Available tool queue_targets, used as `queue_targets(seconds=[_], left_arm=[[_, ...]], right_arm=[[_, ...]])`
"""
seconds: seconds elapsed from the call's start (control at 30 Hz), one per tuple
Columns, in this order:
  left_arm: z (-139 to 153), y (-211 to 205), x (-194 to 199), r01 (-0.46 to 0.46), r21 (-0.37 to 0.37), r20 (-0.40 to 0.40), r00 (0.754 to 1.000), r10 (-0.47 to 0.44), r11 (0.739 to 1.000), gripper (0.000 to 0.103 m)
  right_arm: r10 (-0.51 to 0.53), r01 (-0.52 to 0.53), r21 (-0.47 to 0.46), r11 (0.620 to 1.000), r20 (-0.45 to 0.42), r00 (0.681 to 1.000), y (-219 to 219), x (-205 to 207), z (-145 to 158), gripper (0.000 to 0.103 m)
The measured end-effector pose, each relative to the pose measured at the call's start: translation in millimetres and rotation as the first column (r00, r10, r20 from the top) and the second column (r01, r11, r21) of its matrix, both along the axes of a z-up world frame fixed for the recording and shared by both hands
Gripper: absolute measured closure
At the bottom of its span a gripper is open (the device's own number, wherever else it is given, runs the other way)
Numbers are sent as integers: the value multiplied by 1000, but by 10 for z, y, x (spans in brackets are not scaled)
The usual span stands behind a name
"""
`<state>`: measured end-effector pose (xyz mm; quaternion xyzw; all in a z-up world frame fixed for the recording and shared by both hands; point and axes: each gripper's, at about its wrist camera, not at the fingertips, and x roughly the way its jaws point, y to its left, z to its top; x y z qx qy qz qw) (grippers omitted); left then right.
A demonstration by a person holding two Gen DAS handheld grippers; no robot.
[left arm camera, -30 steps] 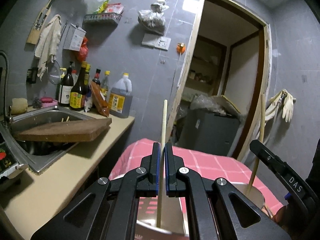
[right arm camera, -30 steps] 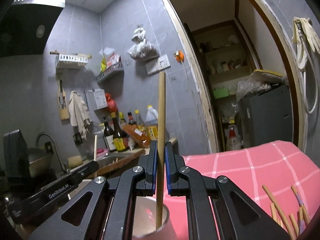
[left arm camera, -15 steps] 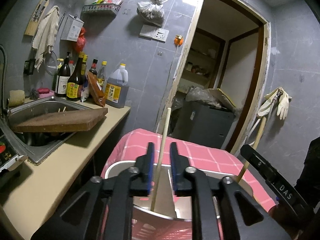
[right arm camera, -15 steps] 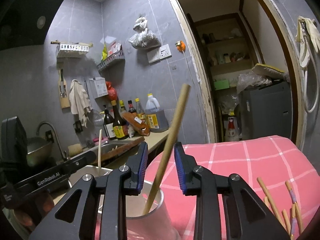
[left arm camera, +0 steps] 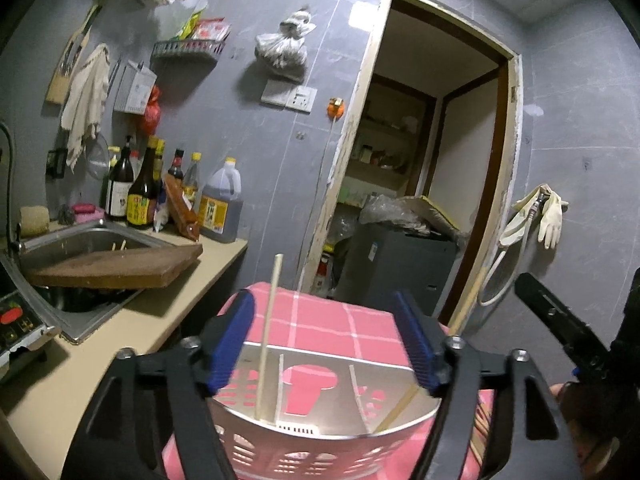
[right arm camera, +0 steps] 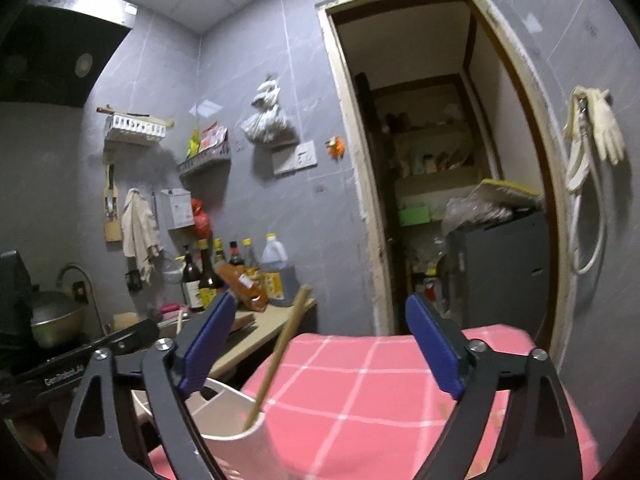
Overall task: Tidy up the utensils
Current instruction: 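Lower both chopsticks into the caddy and open both grippers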
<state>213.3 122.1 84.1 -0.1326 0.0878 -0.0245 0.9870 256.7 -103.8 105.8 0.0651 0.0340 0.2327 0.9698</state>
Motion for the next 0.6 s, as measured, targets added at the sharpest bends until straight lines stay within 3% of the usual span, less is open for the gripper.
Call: queue_targets(seconds=[0.07, 0.13, 0.37, 0.6], left_arm=[[32, -71, -49, 2, 3, 18, 1000, -2, 1000, 18], [57, -172, -96, 10, 11, 33, 999, -10, 1000, 14], [57, -526, -220, 84, 29, 37, 996, -85, 996, 4], [-68, -967, -230, 189, 55, -22, 982, -188, 981, 3]], right_arm=[[-17, 17, -4, 1000, 12, 1000, -149, -79, 53, 2], [-29, 29, -11, 1000, 19, 999, -279, -152, 95, 0], [-83, 83, -40, 996, 13, 996, -730, -416, 194, 0], [-146, 141, -125, 982, -29, 989, -1051, -531, 76, 0]])
